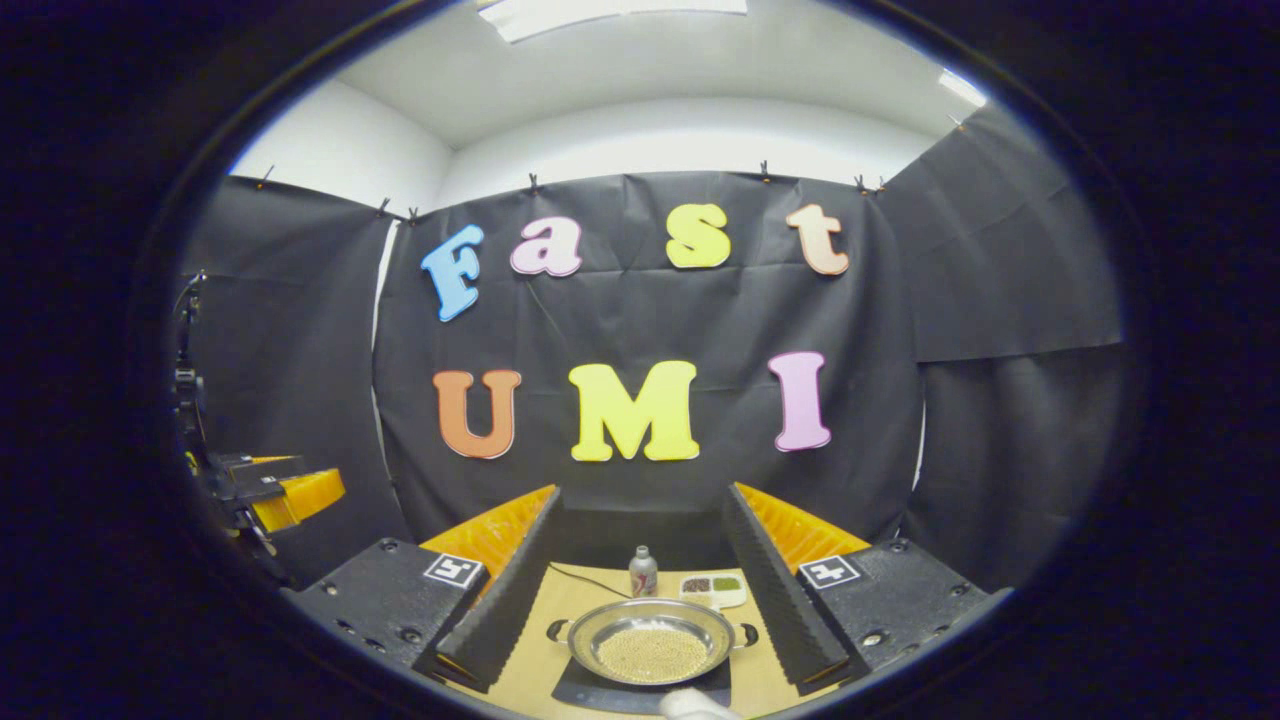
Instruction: First push the handle of the pot to place it horizontally, then grasp the pot with both hands and set it on the induction cooktop.
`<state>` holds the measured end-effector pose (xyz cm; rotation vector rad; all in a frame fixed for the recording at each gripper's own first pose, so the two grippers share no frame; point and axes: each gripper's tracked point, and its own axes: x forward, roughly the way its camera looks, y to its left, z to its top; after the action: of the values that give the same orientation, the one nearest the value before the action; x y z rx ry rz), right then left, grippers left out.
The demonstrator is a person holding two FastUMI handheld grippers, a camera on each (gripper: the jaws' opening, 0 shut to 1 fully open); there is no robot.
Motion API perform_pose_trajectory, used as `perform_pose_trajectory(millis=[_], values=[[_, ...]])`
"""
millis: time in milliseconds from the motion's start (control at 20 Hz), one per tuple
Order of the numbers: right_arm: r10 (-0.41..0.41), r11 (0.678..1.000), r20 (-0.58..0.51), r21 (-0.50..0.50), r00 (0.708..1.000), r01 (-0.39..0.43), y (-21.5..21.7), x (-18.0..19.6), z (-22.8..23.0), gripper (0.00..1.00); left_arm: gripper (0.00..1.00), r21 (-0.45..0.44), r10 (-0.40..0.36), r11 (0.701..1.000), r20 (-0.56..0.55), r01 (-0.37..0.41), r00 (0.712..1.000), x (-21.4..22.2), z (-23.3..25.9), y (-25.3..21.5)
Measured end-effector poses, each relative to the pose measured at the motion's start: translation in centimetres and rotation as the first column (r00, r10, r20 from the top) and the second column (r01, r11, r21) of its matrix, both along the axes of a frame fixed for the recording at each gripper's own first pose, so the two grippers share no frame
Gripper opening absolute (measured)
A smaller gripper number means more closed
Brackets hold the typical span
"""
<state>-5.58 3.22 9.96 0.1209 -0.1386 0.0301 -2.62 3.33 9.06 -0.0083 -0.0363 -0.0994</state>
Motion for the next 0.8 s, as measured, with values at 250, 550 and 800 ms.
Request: perform_pose_trajectory(millis=[250,550,800], values=[[-0.029,0.999,0.014,0.017,0.999,0.029,-1.4,-2.1,-1.0,0.99,0.97,-0.005,-0.010,1.000,0.007,0.010,1.000,-1.9,-0.2,0.6],[-0.033,0.999,0.014,-0.001,0.999,0.033,-1.4,-2.9,-1.1,0.99,0.96,0.005,-0.020,1.000,0.020,0.020,1.000,-2.9,-0.3,-0.6],[-0.030,0.999,0.007,-0.027,1.000,0.030,-1.2,-3.5,-1.4,1.00,0.97,0.004,-0.046,0.999,0.022,0.045,0.999,-3.3,-0.2,-1.7]])
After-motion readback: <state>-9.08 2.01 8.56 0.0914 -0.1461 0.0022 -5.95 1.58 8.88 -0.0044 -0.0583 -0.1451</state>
